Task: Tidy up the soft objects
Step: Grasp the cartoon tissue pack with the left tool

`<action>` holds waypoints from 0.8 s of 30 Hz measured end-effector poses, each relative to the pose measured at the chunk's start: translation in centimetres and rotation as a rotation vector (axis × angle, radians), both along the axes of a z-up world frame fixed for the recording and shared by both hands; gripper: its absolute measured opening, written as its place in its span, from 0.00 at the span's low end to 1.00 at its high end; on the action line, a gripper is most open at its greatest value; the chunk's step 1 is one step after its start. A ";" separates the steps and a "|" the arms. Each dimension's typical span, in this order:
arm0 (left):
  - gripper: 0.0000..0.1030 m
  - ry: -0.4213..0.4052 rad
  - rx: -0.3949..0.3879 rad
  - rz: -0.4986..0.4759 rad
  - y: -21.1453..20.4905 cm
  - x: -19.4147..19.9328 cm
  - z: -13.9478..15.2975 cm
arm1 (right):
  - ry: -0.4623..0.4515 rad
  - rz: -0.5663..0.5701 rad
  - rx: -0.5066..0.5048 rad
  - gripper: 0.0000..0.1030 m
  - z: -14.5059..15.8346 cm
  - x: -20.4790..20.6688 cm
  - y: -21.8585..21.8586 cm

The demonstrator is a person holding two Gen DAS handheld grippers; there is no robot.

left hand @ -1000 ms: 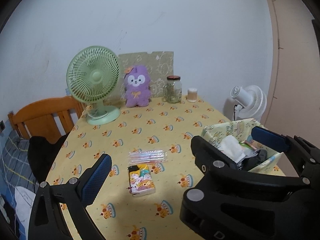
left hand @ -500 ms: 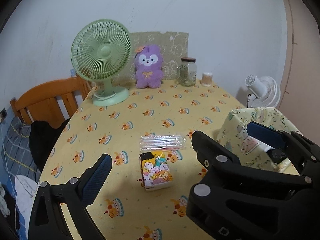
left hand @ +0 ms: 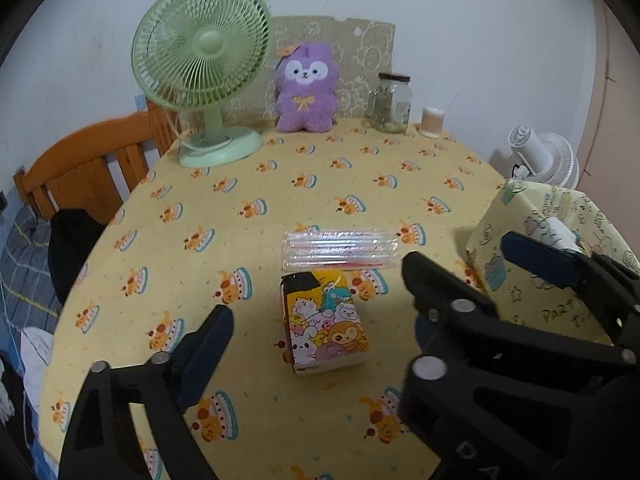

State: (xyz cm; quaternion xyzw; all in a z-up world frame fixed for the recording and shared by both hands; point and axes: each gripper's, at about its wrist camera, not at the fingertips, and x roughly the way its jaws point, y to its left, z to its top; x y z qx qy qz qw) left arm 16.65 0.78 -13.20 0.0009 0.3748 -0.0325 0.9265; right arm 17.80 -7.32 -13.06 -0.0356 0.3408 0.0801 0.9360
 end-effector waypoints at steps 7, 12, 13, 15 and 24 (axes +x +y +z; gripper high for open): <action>0.85 0.035 -0.021 0.020 1.0 1.1 -0.9 | 0.026 0.011 -0.004 0.60 -0.5 0.8 0.7; 0.85 0.064 -0.021 0.012 0.7 1.7 -1.9 | 0.089 -0.018 0.024 0.60 -2.0 2.0 0.3; 0.85 0.072 -0.021 0.010 0.6 1.9 -2.2 | 0.099 -0.024 0.027 0.60 -2.3 2.2 0.3; 0.85 0.082 -0.020 0.007 0.4 2.3 -2.6 | 0.122 -0.036 0.035 0.60 -2.8 2.5 0.0; 0.58 0.118 -0.034 -0.003 0.1 3.8 -3.9 | 0.171 -0.061 0.044 0.60 -4.4 3.7 -0.5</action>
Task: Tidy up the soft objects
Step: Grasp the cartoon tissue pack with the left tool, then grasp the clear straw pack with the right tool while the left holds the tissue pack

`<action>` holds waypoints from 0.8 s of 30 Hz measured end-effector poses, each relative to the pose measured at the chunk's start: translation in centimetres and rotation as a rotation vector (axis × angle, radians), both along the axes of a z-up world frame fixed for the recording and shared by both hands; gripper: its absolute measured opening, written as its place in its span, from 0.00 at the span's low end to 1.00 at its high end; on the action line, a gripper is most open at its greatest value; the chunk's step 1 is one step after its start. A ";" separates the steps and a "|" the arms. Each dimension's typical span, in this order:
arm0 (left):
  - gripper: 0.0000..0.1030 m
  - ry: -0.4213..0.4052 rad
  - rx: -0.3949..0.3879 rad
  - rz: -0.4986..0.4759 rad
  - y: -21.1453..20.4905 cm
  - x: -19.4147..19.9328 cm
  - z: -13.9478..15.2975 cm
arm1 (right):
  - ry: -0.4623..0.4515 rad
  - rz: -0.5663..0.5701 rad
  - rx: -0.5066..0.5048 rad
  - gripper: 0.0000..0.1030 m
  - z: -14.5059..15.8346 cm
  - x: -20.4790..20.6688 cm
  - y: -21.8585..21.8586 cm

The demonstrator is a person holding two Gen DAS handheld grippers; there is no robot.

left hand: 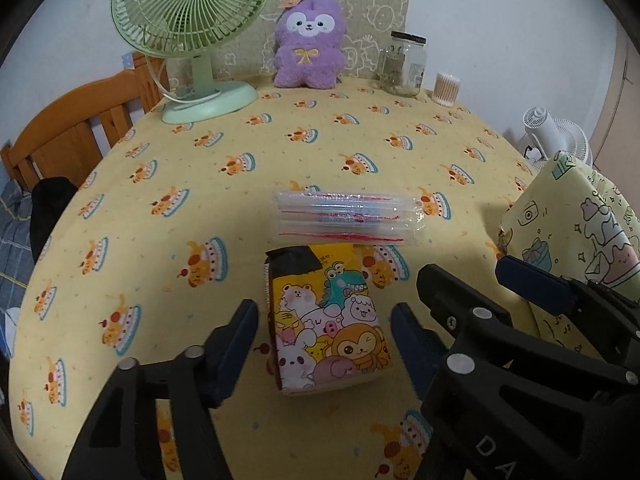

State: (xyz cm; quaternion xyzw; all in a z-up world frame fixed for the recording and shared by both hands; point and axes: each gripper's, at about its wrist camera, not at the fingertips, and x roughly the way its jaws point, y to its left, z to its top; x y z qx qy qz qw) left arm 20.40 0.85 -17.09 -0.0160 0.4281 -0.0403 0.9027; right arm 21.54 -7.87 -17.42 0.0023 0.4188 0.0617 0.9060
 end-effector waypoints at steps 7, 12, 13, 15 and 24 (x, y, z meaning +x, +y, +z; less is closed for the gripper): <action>0.47 -0.005 -0.011 0.006 0.3 -0.1 0.0 | 0.012 0.019 0.021 0.60 -0.2 0.2 0.1; 0.45 -0.024 -0.010 0.019 0.7 -0.7 0.6 | -0.017 0.041 0.019 0.60 0.5 -0.2 0.5; 0.45 -0.029 -0.011 0.021 0.8 -0.8 0.7 | -0.023 0.048 0.013 0.60 0.6 -0.3 0.7; 0.44 -0.033 -0.012 0.026 1.1 -0.9 0.9 | -0.031 0.064 0.007 0.64 1.0 -0.3 1.1; 0.44 -0.045 0.007 0.064 2.6 -0.4 1.4 | -0.043 0.103 0.002 0.71 1.5 0.6 2.7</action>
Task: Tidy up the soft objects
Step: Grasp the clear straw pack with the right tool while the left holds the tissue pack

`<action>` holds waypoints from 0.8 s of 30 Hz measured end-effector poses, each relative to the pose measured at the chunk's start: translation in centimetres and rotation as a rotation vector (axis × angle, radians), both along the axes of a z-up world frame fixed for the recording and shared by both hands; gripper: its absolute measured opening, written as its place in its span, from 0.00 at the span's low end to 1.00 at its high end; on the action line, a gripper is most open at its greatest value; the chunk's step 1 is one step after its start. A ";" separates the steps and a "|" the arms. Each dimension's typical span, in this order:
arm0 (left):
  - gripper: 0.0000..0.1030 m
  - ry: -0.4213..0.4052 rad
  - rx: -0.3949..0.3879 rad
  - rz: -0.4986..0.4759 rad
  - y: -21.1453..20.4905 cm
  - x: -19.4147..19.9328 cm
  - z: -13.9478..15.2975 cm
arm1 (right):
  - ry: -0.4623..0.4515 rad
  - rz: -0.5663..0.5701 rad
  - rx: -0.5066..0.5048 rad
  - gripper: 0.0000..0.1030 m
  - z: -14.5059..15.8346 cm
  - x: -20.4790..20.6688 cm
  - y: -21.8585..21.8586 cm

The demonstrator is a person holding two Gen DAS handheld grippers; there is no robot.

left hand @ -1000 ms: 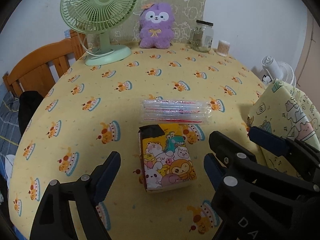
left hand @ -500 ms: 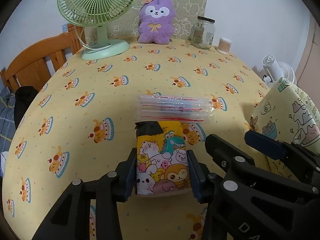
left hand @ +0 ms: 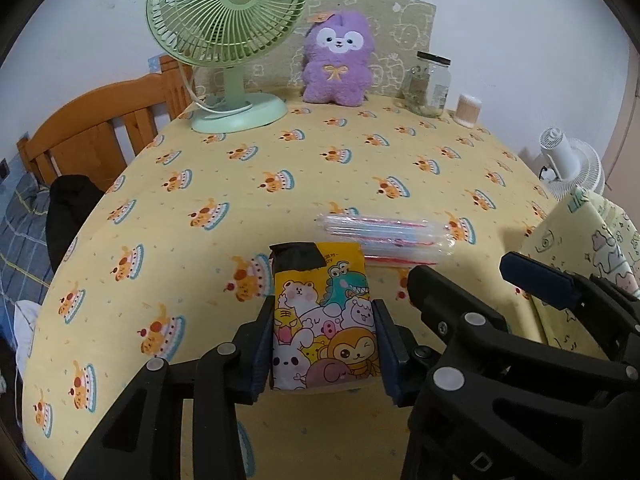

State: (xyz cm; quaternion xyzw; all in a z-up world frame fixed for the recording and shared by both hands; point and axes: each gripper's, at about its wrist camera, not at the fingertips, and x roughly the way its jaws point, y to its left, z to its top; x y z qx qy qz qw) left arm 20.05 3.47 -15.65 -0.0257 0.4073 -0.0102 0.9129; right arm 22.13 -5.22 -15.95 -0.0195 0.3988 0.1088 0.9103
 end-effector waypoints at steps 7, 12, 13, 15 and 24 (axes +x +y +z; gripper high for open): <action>0.44 0.010 0.004 -0.001 0.3 1.4 0.0 | -0.030 0.002 -0.019 0.71 0.4 1.3 0.5; 0.45 0.018 0.056 -0.023 0.3 2.6 -0.3 | -0.041 0.002 -0.041 0.71 0.2 2.3 0.7; 0.44 0.018 0.066 -0.027 0.4 2.9 -0.2 | -0.036 0.000 -0.037 0.72 0.1 2.5 0.7; 0.45 0.019 0.069 -0.035 0.6 3.3 -0.2 | -0.031 -0.013 -0.021 0.82 0.0 3.0 0.5; 0.45 0.019 0.130 -0.093 0.7 5.4 -0.3 | -0.045 -0.045 -0.008 0.89 -0.4 4.6 0.6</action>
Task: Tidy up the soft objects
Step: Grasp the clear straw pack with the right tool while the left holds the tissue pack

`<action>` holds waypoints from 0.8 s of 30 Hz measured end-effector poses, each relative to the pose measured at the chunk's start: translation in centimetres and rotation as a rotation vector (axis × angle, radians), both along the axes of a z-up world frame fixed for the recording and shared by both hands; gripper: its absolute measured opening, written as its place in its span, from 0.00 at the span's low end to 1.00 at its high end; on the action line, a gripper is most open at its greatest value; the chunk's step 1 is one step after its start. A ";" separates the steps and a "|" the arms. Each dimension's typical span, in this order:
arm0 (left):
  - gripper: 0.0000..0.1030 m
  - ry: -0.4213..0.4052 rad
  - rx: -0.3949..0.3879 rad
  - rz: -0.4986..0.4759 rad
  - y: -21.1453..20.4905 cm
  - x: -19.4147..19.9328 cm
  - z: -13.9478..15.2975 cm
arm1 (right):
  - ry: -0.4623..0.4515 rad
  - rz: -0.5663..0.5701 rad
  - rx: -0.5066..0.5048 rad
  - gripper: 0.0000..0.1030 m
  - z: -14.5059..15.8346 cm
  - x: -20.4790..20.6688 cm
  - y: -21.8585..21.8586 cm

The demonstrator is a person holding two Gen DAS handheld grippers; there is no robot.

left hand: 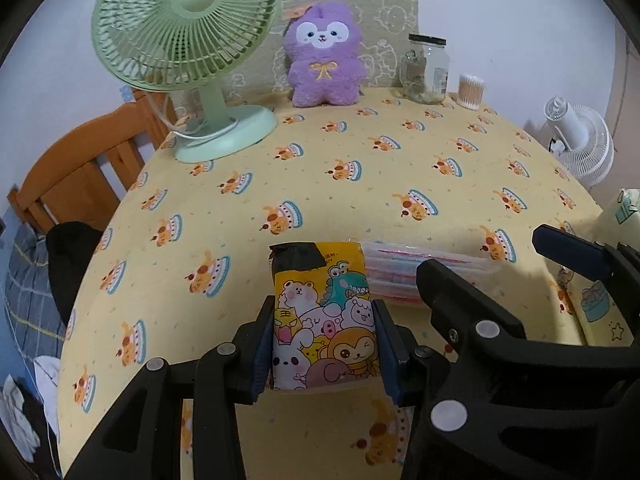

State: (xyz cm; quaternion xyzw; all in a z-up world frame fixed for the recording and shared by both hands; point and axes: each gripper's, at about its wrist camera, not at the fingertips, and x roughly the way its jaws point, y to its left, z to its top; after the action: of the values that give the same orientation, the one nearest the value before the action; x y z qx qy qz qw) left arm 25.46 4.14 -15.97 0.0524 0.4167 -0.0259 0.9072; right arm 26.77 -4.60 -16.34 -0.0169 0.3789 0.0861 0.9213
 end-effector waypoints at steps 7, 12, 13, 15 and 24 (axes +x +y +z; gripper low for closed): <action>0.45 0.022 -0.008 0.024 0.7 1.1 -1.1 | 0.019 0.030 -0.006 0.89 -1.1 1.4 0.8; 0.45 0.015 -0.013 0.024 0.8 1.0 -1.3 | 0.038 0.041 0.012 0.89 -1.8 1.9 1.0; 0.45 0.010 -0.009 0.024 0.8 0.9 -1.3 | 0.043 0.041 0.015 0.89 -1.9 2.0 1.0; 0.45 0.006 -0.004 0.023 0.7 0.8 -1.3 | 0.056 0.054 0.028 0.81 -2.1 2.1 1.1; 0.45 0.004 0.016 0.007 0.6 0.2 -1.5 | 0.113 0.091 0.032 0.49 -3.1 2.6 1.8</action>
State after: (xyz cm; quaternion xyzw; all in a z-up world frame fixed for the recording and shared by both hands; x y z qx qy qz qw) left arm 25.64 4.75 -17.47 0.0580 0.4189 -0.0196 0.9060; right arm 29.41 -2.81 -19.46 -0.0143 0.4278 0.1350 0.8936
